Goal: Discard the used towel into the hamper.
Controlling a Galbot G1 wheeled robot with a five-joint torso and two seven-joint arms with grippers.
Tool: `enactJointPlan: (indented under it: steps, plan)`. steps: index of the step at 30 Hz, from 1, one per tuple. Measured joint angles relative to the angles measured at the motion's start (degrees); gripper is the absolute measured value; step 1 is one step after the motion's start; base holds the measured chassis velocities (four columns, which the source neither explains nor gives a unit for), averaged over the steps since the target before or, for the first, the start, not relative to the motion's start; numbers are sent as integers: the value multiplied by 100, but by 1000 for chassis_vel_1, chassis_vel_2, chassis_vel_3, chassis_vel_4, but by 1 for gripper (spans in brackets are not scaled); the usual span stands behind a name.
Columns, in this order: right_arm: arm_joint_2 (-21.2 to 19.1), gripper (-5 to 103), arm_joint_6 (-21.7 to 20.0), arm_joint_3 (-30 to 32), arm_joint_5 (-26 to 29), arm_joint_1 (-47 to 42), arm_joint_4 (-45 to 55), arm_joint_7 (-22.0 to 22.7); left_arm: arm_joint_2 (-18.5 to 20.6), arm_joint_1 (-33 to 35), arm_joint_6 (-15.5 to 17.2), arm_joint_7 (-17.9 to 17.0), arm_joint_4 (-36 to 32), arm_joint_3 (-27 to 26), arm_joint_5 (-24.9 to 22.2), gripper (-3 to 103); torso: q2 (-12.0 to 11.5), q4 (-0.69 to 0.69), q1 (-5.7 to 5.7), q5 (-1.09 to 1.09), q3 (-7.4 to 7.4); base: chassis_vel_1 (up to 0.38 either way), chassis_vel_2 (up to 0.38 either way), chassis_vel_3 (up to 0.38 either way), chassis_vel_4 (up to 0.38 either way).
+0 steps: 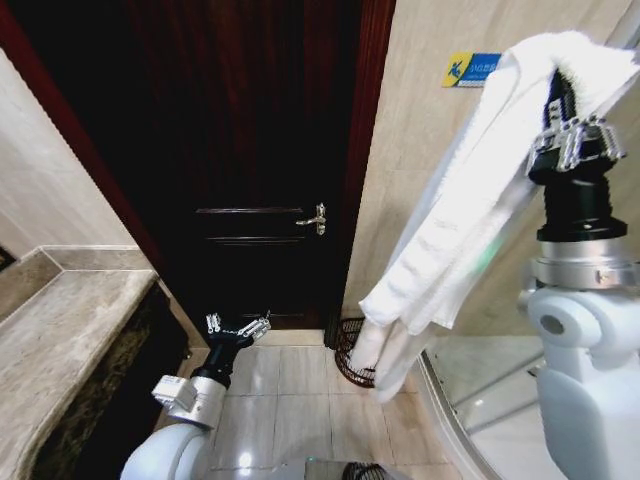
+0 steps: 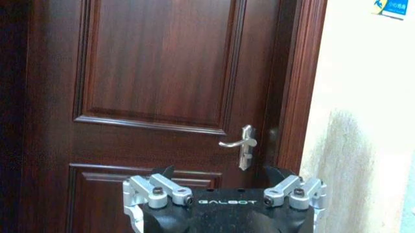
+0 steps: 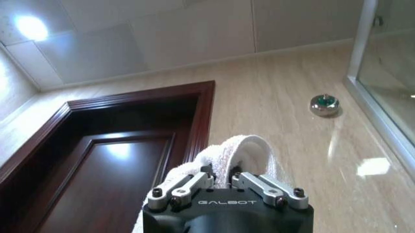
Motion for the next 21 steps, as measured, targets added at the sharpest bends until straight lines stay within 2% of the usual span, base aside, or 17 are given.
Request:
enactJointPlan:
  steps: [15, 21]
  plan:
    - [-19, 9, 135, -576, -105, 1476, -1173, -136, 0, 0, 0, 0, 0, 0, 0, 97, 0, 1, -1, 0, 0, -27, 35, 27, -32]
    - [0, 9, 189, -698, -174, 1697, -1407, -165, 0, -1, 0, 0, 0, 0, 0, 97, 0, 1, -1, 0, 0, 0, 0, 0, 0]
